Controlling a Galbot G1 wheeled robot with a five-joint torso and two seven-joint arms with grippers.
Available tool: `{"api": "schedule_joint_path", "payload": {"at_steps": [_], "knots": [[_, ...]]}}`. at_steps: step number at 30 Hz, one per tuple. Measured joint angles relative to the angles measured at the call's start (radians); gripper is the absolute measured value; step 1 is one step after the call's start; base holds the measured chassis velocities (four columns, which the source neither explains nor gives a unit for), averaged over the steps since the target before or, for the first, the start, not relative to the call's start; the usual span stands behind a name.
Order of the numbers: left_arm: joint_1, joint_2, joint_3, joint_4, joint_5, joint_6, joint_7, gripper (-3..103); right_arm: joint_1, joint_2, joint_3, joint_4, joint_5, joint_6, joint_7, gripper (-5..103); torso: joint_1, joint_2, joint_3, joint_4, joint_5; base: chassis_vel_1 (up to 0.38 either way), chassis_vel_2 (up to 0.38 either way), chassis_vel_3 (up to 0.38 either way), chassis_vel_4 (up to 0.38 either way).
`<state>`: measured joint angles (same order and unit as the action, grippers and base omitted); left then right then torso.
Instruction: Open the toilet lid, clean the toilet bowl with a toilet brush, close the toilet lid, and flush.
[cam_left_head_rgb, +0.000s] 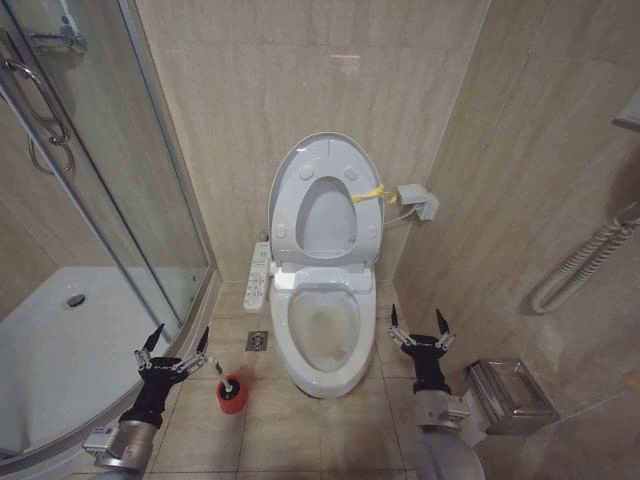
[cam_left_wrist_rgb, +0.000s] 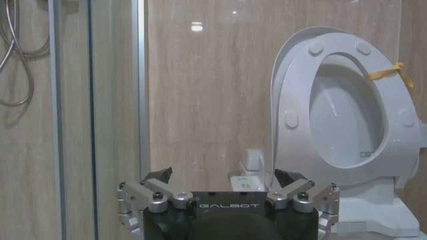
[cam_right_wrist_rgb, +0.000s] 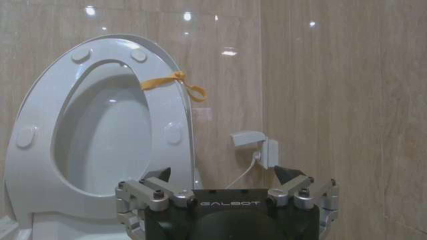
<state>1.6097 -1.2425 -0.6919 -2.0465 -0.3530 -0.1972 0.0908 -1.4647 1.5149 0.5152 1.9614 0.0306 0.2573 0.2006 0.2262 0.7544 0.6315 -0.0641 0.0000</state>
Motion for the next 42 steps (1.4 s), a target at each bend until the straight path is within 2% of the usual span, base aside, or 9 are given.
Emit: {"api": "schedule_joint_path", "payload": {"at_steps": [42], "knots": [[0.0, 0.0, 0.0, 0.0, 0.0, 0.0, 0.0, 100, 0.0, 0.0, 0.0, 0.0, 0.0, 0.0, 0.0, 100, 0.0, 0.0, 0.0, -0.0001, 0.0, -0.005, 0.002, 0.002, -0.003]]}}
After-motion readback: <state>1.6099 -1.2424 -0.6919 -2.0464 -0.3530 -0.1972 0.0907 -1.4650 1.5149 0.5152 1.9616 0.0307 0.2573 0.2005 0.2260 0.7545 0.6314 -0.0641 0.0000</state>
